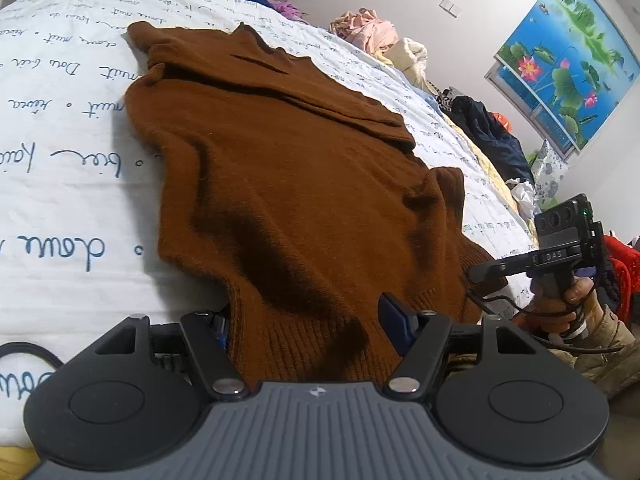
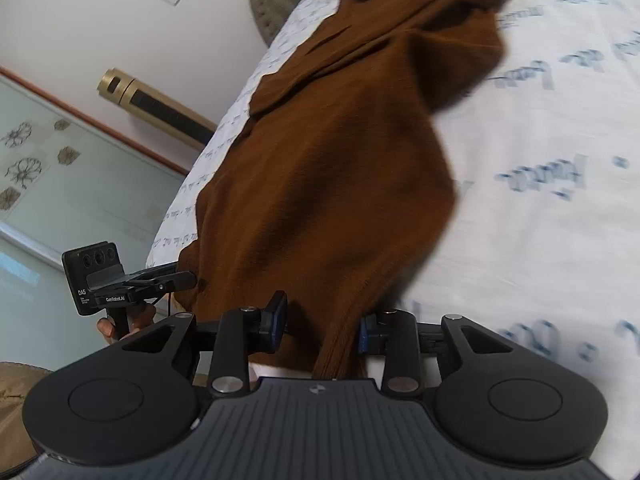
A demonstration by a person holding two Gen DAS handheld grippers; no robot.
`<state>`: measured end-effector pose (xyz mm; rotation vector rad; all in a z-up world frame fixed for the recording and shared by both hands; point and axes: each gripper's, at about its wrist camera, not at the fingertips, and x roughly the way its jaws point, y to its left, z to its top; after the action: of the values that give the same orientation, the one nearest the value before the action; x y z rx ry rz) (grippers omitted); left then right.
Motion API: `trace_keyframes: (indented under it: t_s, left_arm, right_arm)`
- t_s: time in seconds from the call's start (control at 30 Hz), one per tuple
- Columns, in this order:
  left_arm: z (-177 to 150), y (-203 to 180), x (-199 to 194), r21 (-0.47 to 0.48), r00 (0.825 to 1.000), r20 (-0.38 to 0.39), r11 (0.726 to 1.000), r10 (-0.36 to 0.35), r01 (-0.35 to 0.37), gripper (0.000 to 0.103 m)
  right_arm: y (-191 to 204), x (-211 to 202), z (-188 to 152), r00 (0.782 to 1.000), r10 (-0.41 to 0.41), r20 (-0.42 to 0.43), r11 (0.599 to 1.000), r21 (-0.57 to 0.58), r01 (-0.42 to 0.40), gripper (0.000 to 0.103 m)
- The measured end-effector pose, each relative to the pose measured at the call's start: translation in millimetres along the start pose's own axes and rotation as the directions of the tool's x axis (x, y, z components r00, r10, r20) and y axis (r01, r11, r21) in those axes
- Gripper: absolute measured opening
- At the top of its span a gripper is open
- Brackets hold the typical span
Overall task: Fold small clothes
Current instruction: 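Lift the hem with both tools and fold it toward the collar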
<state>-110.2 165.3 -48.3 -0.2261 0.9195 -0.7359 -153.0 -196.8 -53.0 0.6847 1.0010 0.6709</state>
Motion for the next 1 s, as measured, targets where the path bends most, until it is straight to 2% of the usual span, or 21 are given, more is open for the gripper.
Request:
trace_keyframes:
  t_s: [0.03,0.1,0.13,0.17,0.2,0.37,0.47,0.53,0.63,0.77,1.0]
  left_arm:
    - [-0.3,-0.4,0.7,-0.001,1.000,0.001,1.000,-0.002,0.002,0.062]
    - [-0.2,1.6,2.3,-0.016,1.000,-0.014,1.000,0.003,-0.003,0.029]
    - [0.2,3.2,3.9,-0.028,1.000,-0.023,1.000,0.011,-0.012,0.024]
    - [2.5,5.0,4.3,-0.036,1.000,-0.028,0.999,0.015,-0.016,0.016]
    - [2.7,5.2,3.9,-0.039,0.999,-0.028,0.999,0.018,-0.019,0.014]
    - [10.9,-12.6,-4.9,0.026,0.999,0.021,0.999,0.047,-0.047,0.012]
    - [22.5,-21.4,-13.4,0.041,0.996,0.075,0.998,0.046,-0.050,0.012]
    - [31.8,-24.5,-19.4,0.040,0.992,0.116,0.998,0.051,-0.056,0.012]
    - [44.2,-26.6,-25.3,0.034,0.984,0.170,0.997,0.061,-0.067,0.012]
    - [58.6,-28.0,-28.4,0.010,0.975,0.205,0.996,0.090,-0.094,0.012]
    - [77.6,-32.7,-35.8,-0.018,0.961,0.257,0.994,0.107,-0.106,0.011]
  right_arm:
    - [3.0,4.3,0.5,1.000,-0.001,0.003,1.000,-0.008,0.001,0.038]
    - [9.7,10.2,1.4,1.000,-0.019,0.005,0.999,-0.034,0.019,0.034]
    - [14.0,12.1,2.5,0.999,-0.043,0.005,0.998,-0.054,0.043,0.023]
    - [17.3,12.1,2.2,0.998,-0.057,0.005,0.996,-0.066,0.058,0.020]
    - [19.8,12.0,2.7,0.998,-0.060,0.006,0.995,-0.076,0.061,0.020]
    - [35.6,-1.9,7.4,0.997,-0.058,0.056,0.990,-0.126,0.065,0.017]
    - [46.1,-15.7,13.3,0.993,-0.055,0.108,0.985,-0.156,0.072,0.012]
    - [50.5,-24.7,19.5,0.988,-0.060,0.146,0.981,-0.172,0.085,0.012]
    - [50.5,-35.7,29.5,0.976,-0.077,0.205,0.977,-0.179,0.115,0.011]
    - [50.5,-44.9,42.0,0.955,-0.098,0.281,0.974,-0.168,0.149,0.011]
    - [68.0,-61.7,61.2,0.924,-0.077,0.374,0.960,-0.223,0.171,0.011]
